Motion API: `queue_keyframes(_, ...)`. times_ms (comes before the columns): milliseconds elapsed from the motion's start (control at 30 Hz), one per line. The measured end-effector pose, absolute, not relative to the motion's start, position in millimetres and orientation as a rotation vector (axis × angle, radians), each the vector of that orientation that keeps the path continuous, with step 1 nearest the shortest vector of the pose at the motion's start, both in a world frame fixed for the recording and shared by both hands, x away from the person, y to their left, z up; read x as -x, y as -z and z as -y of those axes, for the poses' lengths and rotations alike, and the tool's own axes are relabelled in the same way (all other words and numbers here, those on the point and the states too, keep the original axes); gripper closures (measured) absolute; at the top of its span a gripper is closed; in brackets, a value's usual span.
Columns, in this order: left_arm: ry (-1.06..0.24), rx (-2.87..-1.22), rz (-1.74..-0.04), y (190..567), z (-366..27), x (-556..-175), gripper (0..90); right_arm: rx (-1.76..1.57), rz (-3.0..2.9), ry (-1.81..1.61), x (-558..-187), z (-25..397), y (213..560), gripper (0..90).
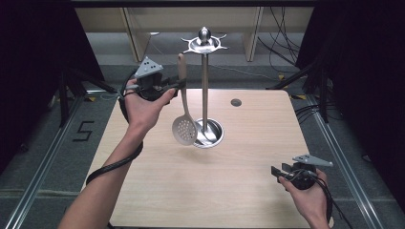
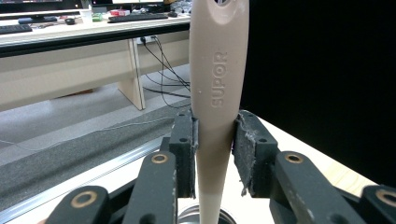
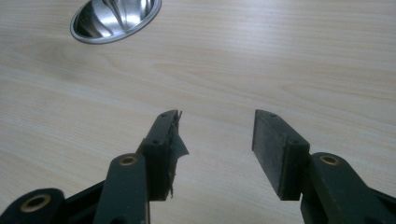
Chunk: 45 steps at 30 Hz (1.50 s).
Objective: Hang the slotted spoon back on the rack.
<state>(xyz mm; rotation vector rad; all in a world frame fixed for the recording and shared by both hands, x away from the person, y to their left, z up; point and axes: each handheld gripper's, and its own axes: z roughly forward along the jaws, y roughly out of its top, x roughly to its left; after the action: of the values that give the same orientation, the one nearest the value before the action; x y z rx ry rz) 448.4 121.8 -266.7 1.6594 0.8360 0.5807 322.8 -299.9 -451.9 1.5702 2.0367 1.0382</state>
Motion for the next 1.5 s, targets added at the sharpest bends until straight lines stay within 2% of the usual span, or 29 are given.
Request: queue_keyframes(1500, -0.496, -1.666, -0.833, 258, -126, -467, 69.0, -1.576, -2.042, -1.04, -323, 300, 452, 51.6)
